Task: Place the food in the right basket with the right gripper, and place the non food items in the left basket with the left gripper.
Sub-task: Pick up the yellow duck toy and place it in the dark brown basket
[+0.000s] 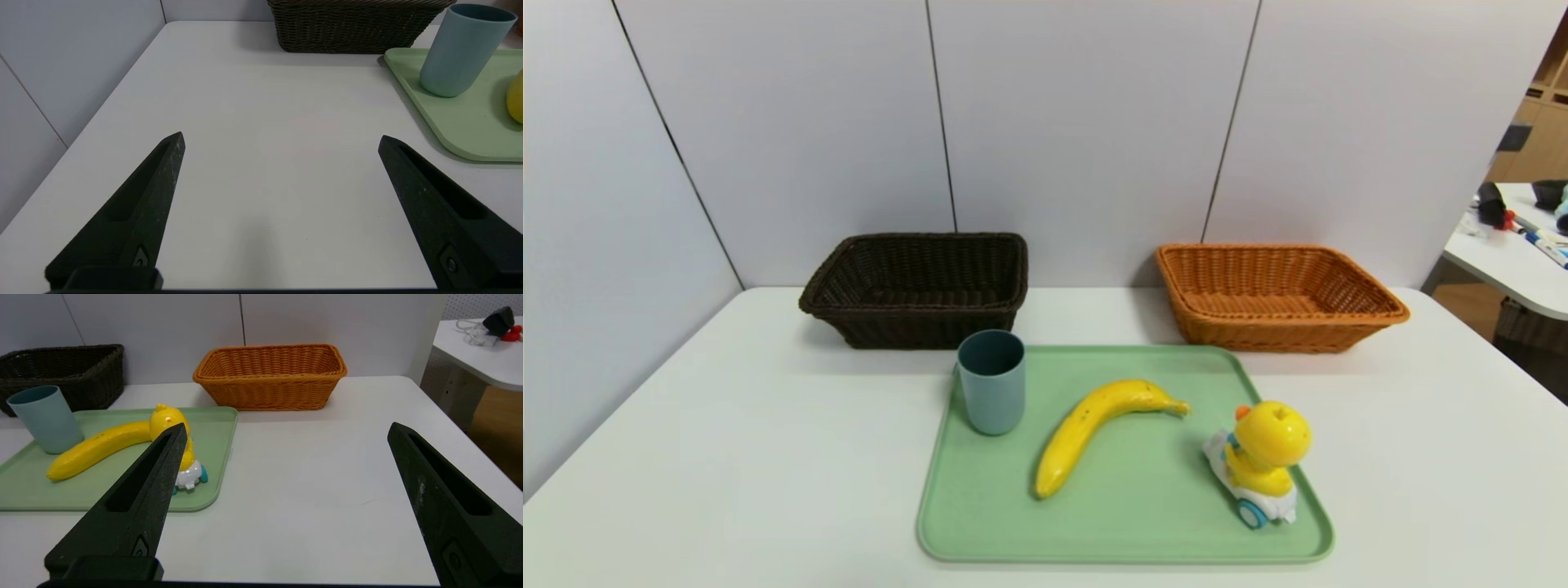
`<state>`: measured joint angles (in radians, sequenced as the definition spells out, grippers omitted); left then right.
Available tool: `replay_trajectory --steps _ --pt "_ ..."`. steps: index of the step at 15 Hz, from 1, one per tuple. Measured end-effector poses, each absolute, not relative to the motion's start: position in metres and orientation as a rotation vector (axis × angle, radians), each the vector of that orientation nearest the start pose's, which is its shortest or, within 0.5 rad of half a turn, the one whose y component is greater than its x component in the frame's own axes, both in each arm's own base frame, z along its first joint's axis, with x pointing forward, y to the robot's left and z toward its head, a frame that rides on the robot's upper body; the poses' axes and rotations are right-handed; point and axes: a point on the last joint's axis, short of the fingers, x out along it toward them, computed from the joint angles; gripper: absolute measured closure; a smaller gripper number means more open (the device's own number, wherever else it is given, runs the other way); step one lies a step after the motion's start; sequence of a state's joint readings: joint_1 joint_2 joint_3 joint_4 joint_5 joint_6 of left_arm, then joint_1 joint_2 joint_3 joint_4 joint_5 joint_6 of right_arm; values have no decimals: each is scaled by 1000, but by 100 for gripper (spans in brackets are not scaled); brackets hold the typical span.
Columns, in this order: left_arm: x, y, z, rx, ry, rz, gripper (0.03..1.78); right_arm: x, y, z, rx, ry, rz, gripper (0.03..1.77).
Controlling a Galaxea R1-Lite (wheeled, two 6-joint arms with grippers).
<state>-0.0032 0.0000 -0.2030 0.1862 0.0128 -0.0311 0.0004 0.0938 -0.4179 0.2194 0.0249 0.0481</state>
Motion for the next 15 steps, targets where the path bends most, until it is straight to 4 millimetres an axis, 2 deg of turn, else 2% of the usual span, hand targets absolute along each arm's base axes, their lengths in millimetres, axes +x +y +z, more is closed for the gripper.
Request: replay_trajectory --steps 2,5,8,10,13,15 --pt "-52 0 130 -31 -23 -3 12 -63 1 192 7 -64 56 11" --pt "-56 0 171 -31 -44 -13 12 -59 4 224 -51 -40 132 11" --pt "-46 0 207 -30 -53 -14 12 -41 4 248 -68 8 171 11" --pt "-33 0 223 -28 -54 -14 12 -25 5 261 -67 51 212 11" --pt "-14 0 232 -29 -15 -17 12 3 6 267 -75 138 292 10" --pt "-9 0 232 -28 7 -20 12 20 7 255 -66 226 340 10"
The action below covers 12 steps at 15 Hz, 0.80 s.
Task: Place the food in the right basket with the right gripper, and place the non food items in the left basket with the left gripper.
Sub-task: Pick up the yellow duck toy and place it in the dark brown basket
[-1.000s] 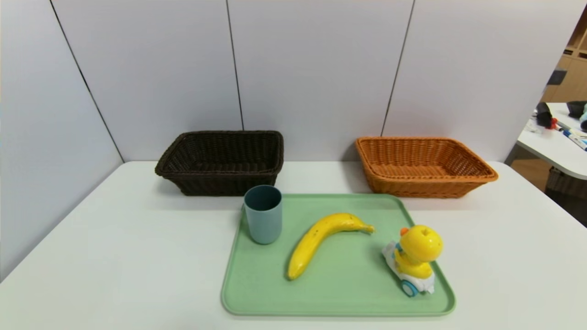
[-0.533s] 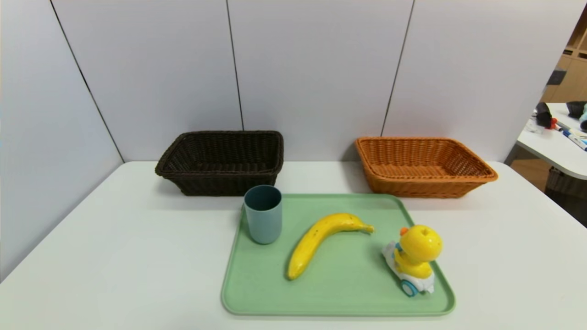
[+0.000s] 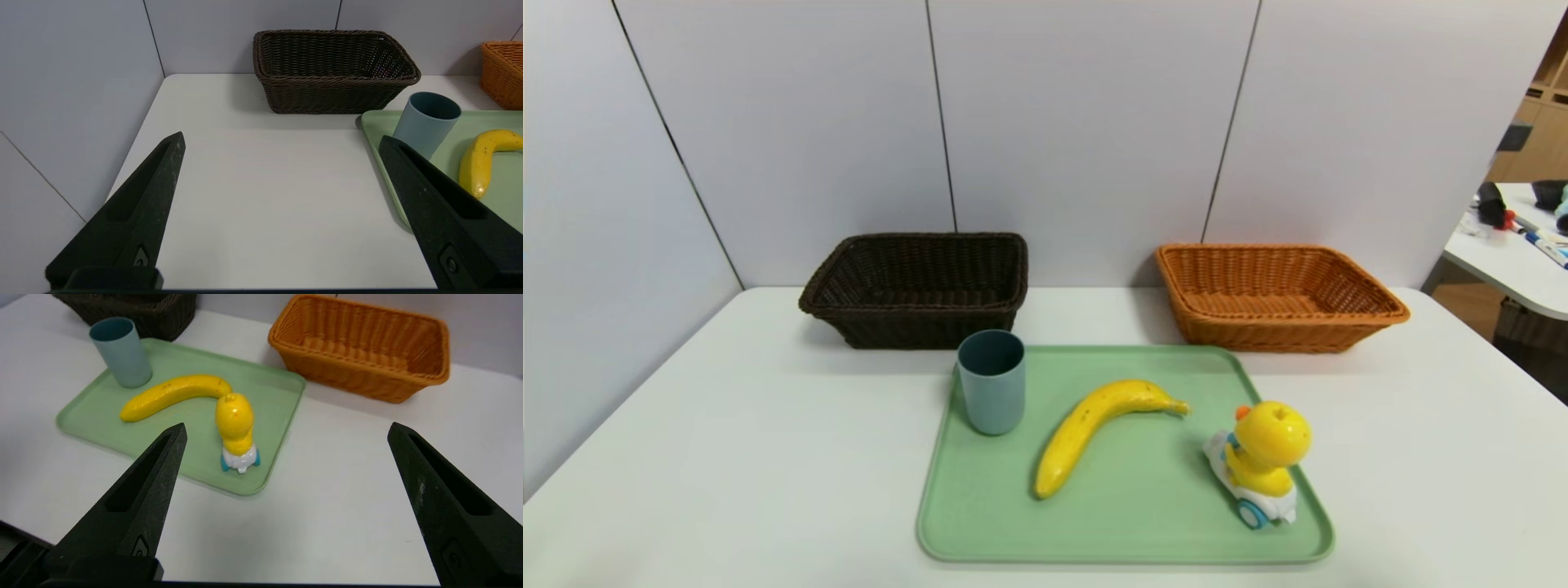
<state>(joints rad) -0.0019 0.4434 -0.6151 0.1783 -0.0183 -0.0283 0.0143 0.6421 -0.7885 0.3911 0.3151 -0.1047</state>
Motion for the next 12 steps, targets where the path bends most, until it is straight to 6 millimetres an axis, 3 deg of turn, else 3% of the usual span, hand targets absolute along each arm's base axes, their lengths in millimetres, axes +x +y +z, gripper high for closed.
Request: replay_trajectory --steps 6,12 --pt "-4 0 228 -17 43 -22 12 44 15 211 -73 451 505 10" --pt "0 0 218 -17 80 -20 12 88 32 197 -101 522 567 10"
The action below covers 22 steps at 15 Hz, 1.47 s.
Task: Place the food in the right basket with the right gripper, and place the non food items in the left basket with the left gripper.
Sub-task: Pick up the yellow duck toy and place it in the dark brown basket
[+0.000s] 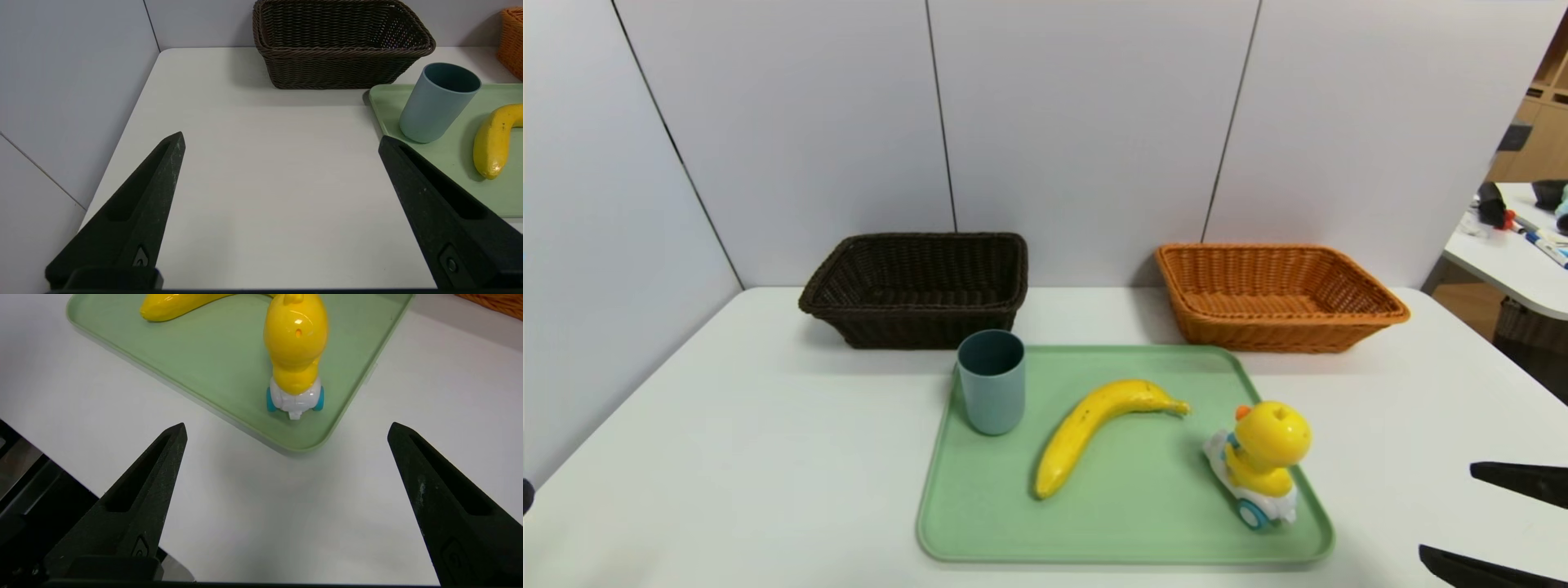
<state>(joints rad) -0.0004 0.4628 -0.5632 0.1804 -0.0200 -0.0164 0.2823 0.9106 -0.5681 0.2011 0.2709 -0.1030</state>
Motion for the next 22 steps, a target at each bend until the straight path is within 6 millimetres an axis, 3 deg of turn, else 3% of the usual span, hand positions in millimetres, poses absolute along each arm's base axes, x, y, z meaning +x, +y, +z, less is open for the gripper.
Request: replay_trajectory --steps 9,22 --pt "-10 0 206 -18 85 -18 12 144 66 164 -175 572 556 10" --pt "-19 0 203 -17 66 -18 12 169 92 138 -250 579 495 10"
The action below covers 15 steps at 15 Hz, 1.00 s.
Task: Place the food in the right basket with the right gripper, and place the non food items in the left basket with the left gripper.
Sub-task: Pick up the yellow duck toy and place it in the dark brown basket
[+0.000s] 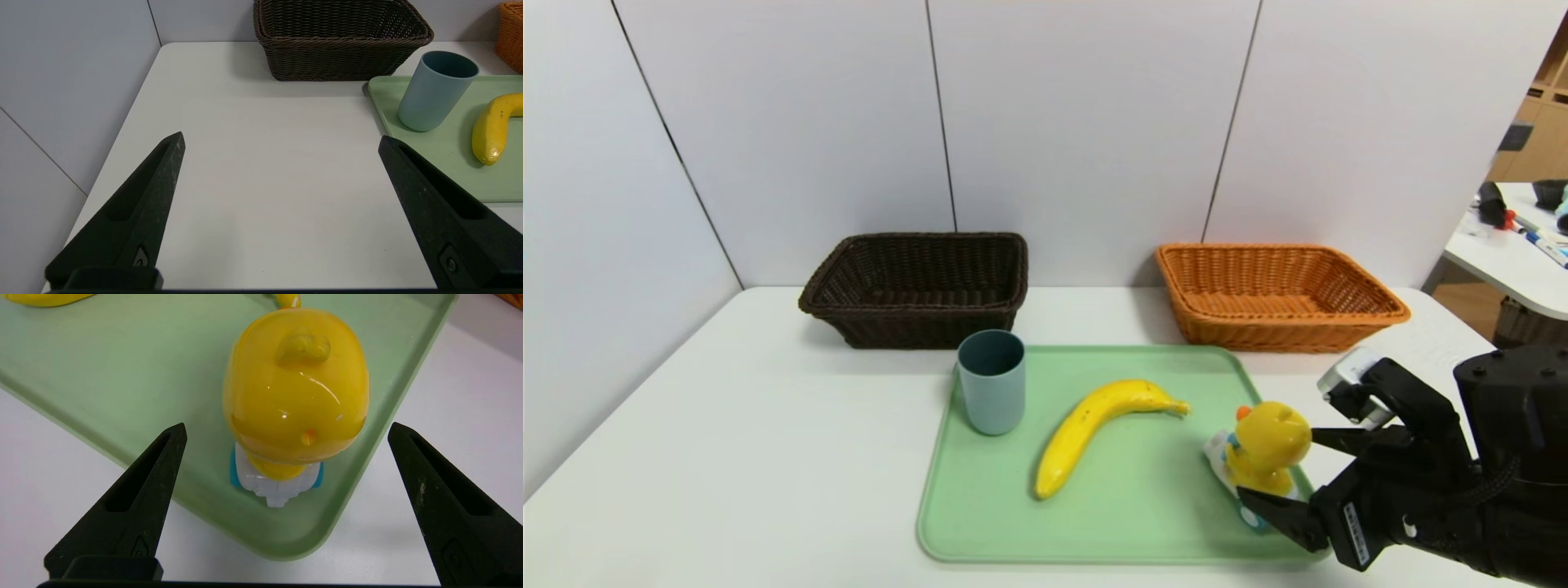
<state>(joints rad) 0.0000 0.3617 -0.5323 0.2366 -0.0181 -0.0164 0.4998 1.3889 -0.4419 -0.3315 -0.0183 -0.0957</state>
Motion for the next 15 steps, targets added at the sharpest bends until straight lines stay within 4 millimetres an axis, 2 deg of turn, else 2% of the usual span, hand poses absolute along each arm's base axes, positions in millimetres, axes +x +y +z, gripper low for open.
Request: replay_trajectory --steps 7,15 --pt "-19 0 203 -17 67 -19 12 176 96 122 -246 602 465 10" --pt "-18 0 202 -16 71 -21 12 178 94 120 -240 611 436 10"
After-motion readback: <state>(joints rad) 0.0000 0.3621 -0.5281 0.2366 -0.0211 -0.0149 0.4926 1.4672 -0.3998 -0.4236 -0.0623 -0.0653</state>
